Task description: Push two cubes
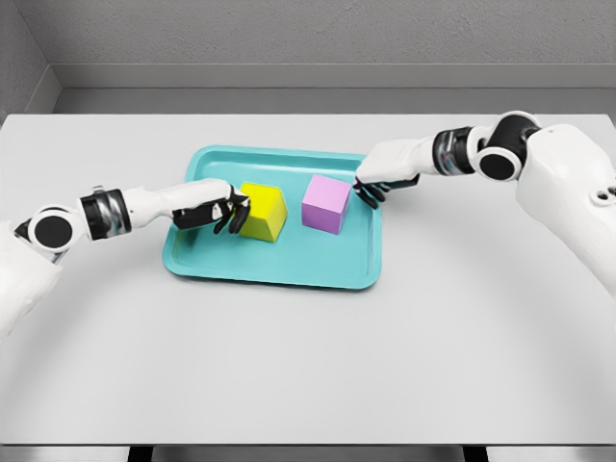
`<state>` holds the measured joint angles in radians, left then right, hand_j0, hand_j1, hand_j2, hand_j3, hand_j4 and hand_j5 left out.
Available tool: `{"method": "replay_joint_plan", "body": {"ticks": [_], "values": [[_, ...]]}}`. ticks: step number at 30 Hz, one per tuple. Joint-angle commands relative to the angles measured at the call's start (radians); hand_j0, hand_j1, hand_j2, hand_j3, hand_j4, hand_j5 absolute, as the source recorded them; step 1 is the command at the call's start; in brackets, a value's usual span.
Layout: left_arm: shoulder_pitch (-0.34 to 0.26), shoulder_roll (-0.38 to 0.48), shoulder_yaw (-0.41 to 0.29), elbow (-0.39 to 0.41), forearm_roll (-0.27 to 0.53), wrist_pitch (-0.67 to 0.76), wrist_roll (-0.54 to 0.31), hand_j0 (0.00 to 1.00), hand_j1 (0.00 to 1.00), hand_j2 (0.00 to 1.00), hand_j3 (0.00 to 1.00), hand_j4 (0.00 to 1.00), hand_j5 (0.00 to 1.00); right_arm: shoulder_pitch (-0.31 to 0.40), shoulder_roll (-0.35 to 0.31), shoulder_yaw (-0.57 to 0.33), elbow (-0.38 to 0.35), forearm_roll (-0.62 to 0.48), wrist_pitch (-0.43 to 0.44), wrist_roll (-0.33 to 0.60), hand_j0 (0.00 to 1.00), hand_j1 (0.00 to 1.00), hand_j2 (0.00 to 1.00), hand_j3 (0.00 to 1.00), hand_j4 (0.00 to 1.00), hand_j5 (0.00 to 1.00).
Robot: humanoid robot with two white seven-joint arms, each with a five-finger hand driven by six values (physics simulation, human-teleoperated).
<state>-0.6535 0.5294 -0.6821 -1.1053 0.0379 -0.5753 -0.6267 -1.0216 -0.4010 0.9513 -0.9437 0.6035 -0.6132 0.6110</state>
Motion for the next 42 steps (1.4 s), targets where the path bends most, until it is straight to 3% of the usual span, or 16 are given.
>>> {"method": "replay_joint_plan", "body": {"ticks": [1,7,9,13,15,19,29,42], "values": [[0.000,0.001,-0.024,0.010,-0.096,-0.036,0.016,0.14,0.14,0.14,0.14,0.14,0.14,0.000,0.004,0.000,0.000,-0.002,0.002,0.000,0.24,0.24,0.24,0.24,0.24,0.24],[-0.009,0.103,-0.016,-0.056,0.060,-0.036,0.016,0.16,0.16,0.16,0.16,0.16,0.16,0.000,0.011,0.000,-0.001,-0.002,0.002,0.000,0.24,0.24,0.24,0.24,0.24,0.24],[-0.008,0.142,-0.016,-0.119,0.079,-0.036,0.016,0.16,0.16,0.16,0.16,0.16,0.16,0.000,0.014,0.001,-0.004,-0.002,0.002,0.000,0.24,0.24,0.24,0.24,0.24,0.24],[-0.003,0.181,-0.017,-0.154,0.116,-0.036,0.016,0.16,0.16,0.16,0.16,0.16,0.16,0.000,0.021,0.014,-0.010,-0.002,0.002,0.000,0.24,0.24,0.24,0.24,0.24,0.24],[0.008,0.181,-0.051,-0.157,0.108,-0.036,0.016,0.16,0.16,0.16,0.16,0.16,0.16,0.000,0.024,0.021,-0.010,-0.002,0.002,0.000,0.24,0.24,0.24,0.24,0.24,0.24],[0.008,0.192,-0.178,-0.238,0.099,-0.036,0.016,0.16,0.16,0.16,0.16,0.16,0.16,0.000,0.024,0.027,-0.021,-0.004,0.002,0.000,0.24,0.24,0.24,0.24,0.24,0.24],[0.011,0.150,-0.169,-0.174,0.062,-0.036,0.016,0.16,0.16,0.16,0.16,0.16,0.16,-0.028,0.022,-0.002,-0.009,-0.001,0.002,0.000,0.24,0.24,0.24,0.24,0.24,0.24],[-0.021,0.049,-0.166,-0.094,0.010,-0.036,0.016,0.16,0.16,0.16,0.16,0.16,0.16,-0.034,0.060,0.084,-0.027,0.015,0.002,0.000,0.24,0.24,0.24,0.24,0.24,0.24]]}}
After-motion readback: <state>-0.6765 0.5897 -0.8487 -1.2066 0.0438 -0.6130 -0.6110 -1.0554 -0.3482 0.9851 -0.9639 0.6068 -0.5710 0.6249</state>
